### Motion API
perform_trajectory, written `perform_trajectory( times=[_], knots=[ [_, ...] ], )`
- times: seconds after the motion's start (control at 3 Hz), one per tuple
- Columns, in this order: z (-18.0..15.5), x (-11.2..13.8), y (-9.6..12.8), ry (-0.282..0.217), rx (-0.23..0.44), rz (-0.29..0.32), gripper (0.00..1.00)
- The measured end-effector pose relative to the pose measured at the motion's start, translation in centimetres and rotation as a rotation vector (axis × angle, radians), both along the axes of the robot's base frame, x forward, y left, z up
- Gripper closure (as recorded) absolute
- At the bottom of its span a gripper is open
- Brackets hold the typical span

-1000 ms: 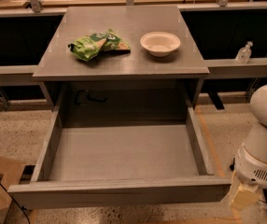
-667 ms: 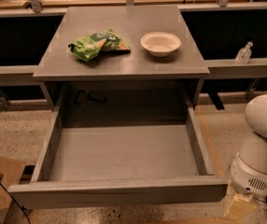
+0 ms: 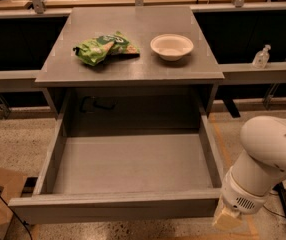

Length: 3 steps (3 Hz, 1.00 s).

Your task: Close top drawer

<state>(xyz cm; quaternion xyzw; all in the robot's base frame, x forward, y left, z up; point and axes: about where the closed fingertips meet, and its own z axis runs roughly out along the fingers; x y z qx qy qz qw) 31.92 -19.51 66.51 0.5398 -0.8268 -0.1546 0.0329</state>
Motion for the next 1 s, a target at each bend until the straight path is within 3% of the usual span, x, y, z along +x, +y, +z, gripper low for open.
perform_trajectory(
  times=[0.33, 0.67, 1.0],
  knots=[
    [-1.2, 2.1, 0.3, -0.066, -0.01, -0.025, 1.0],
    [-1.2, 2.1, 0.3, -0.066, -0.01, -0.025, 1.0],
    [1.1, 6.0, 3.8, -0.182, 0.032, 0.025, 1.0]
  ],
)
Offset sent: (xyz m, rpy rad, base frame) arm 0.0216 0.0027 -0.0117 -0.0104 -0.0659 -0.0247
